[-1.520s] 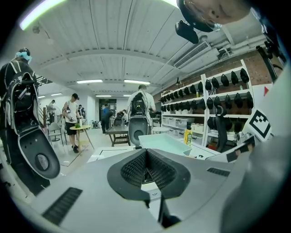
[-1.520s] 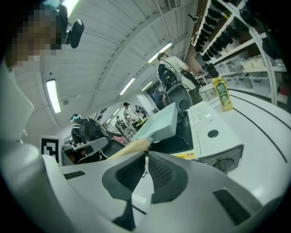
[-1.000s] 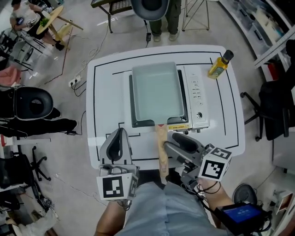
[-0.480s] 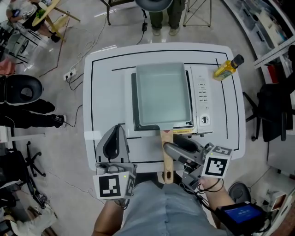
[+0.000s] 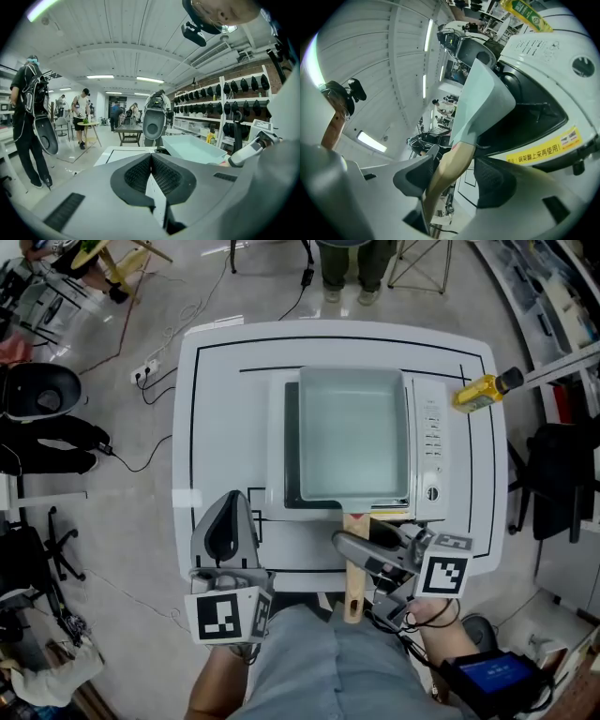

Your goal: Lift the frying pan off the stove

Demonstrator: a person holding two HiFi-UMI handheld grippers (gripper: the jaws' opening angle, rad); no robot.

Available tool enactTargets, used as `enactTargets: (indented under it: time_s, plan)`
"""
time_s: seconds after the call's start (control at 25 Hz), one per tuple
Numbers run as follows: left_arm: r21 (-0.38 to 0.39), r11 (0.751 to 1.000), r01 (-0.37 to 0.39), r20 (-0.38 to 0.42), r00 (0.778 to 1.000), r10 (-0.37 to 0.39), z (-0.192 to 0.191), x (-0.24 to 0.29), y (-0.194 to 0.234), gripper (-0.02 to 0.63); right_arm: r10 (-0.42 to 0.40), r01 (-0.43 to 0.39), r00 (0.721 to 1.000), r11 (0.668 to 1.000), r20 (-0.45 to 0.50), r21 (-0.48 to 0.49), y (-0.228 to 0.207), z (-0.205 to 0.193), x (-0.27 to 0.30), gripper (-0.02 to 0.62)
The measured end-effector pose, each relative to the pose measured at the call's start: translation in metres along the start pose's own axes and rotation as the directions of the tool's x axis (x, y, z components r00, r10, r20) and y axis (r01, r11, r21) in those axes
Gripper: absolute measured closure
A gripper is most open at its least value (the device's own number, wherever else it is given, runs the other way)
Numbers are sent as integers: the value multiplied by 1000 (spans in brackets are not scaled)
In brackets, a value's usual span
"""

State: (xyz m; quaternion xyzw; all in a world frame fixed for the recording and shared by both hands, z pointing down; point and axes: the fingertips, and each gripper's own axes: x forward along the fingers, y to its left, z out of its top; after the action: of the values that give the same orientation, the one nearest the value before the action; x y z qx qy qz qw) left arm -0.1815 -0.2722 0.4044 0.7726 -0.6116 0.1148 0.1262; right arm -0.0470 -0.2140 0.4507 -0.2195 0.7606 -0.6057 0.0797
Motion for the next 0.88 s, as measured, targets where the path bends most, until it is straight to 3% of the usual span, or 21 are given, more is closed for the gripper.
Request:
enactTargets:
  time_s: [0.88]
  plan:
    - [-23, 999, -48, -16, 999, 47, -8, 5, 33, 588, 67, -63, 994, 996, -81, 56, 1, -3, 34, 357]
